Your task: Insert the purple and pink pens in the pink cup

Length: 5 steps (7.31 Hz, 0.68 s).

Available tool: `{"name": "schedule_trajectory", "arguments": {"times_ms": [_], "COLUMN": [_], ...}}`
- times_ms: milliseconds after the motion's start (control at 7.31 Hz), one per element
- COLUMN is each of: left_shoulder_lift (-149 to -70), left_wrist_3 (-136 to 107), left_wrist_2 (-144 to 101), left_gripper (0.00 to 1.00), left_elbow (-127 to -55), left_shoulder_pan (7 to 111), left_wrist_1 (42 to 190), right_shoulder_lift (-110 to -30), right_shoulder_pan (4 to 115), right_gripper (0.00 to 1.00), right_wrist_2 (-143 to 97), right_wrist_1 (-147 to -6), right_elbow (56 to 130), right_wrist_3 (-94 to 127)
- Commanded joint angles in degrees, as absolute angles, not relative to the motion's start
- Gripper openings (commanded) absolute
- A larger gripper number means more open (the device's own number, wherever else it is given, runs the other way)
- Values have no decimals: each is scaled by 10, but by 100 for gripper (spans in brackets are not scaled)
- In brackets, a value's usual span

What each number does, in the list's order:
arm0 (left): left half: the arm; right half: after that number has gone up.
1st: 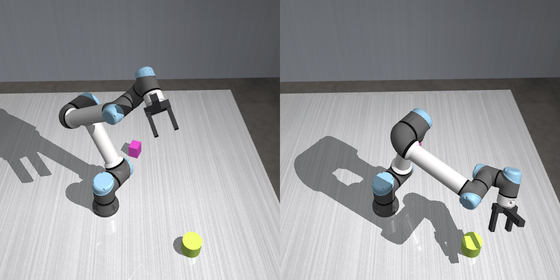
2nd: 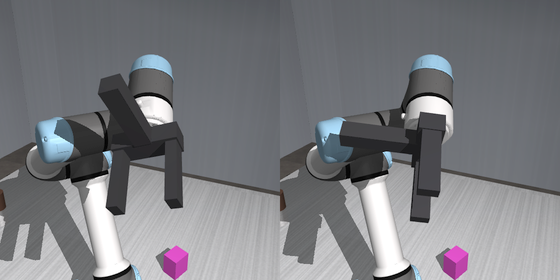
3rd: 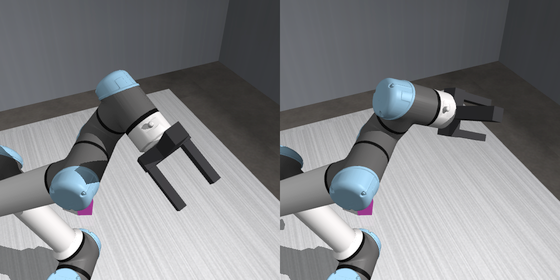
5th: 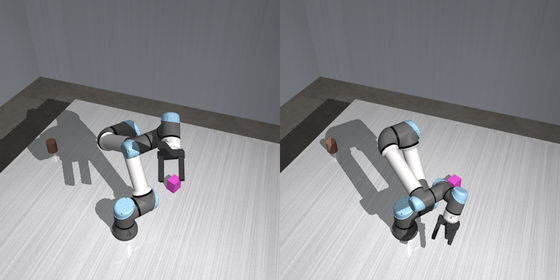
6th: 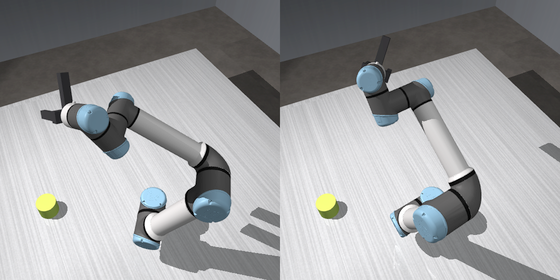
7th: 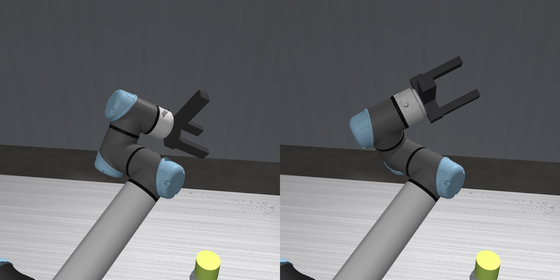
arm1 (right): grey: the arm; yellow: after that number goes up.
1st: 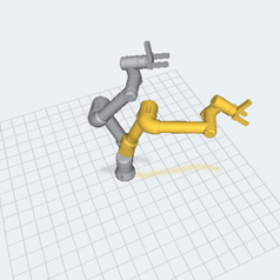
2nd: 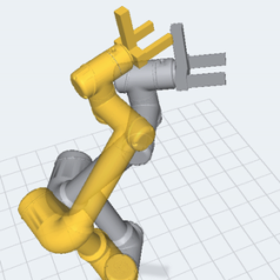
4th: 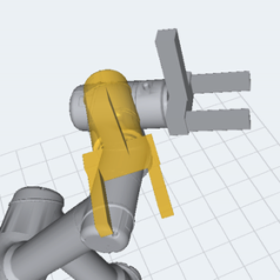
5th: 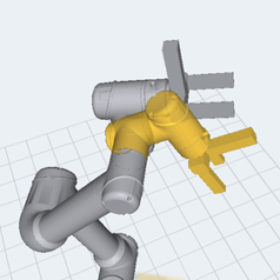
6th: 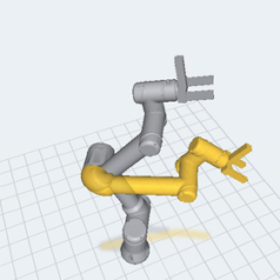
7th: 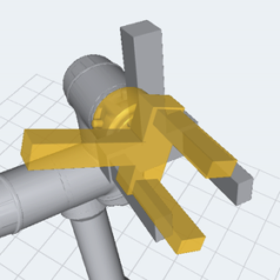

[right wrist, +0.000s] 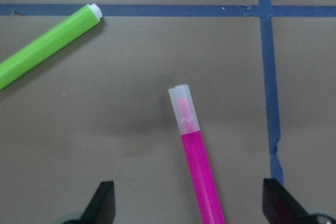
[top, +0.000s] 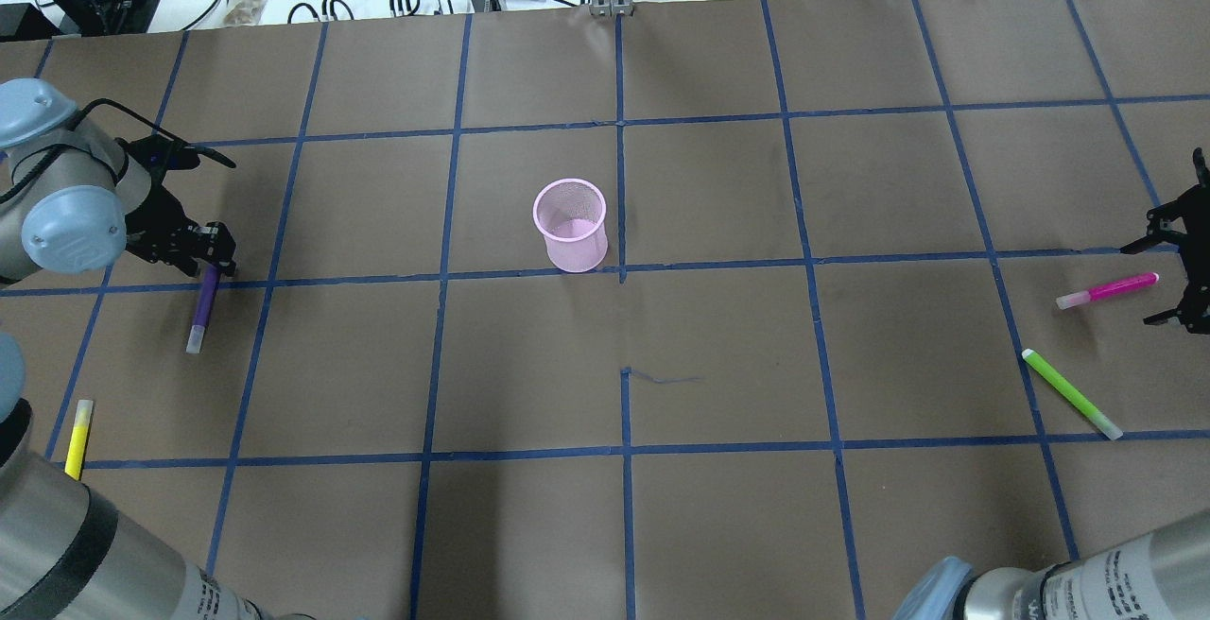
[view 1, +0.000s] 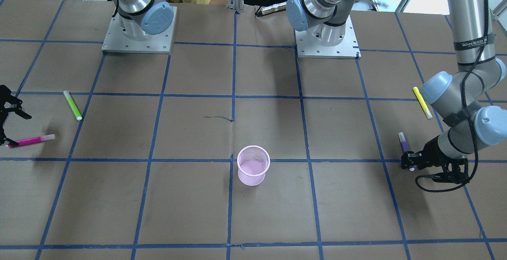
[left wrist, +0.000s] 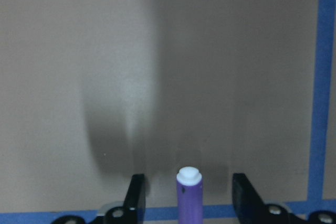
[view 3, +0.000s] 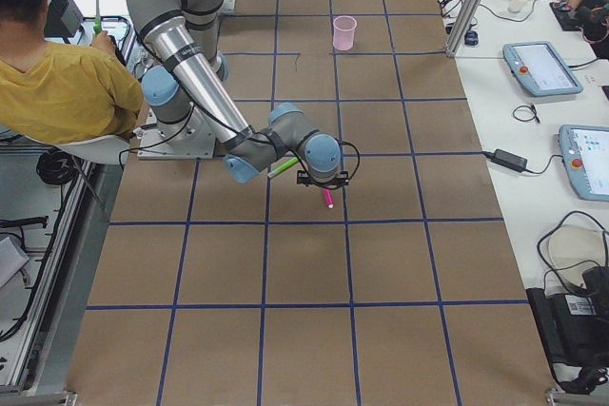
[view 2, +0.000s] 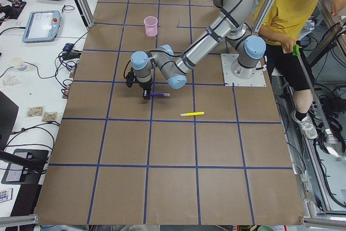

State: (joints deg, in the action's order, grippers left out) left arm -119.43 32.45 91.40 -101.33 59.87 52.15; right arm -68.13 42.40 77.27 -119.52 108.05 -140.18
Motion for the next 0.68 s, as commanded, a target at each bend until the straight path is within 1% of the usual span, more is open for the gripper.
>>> {"name": "schedule_trajectory", "arguments": {"times_ms": [0,137,410,547], "left_shoulder_lift": [-1194,-1194,-1194,-1192], "left_wrist_3": [325,325,325,325], "left_wrist_2": [912,911,911,910], "left_gripper": [36,29,4,0], "left_elbow": [-1014,-1014,-1013,-1013], "left_shoulder_pan": [599,599,599,599], "left_wrist_1": [525,524,524,524], "right_shoulder_lift": [-650,-650,-650,-649], "right_shoulder_pan": [425,425,424,424], "right_gripper": [100,100,84,84], "right_wrist_2": [772,773,772,772], "right_wrist_1": [-1194,-1194,-1194,-1194], "right_elbow": [1072,1071,1064,1066], "right_wrist_3": [-1482,-1489,-1491,-1492]}}
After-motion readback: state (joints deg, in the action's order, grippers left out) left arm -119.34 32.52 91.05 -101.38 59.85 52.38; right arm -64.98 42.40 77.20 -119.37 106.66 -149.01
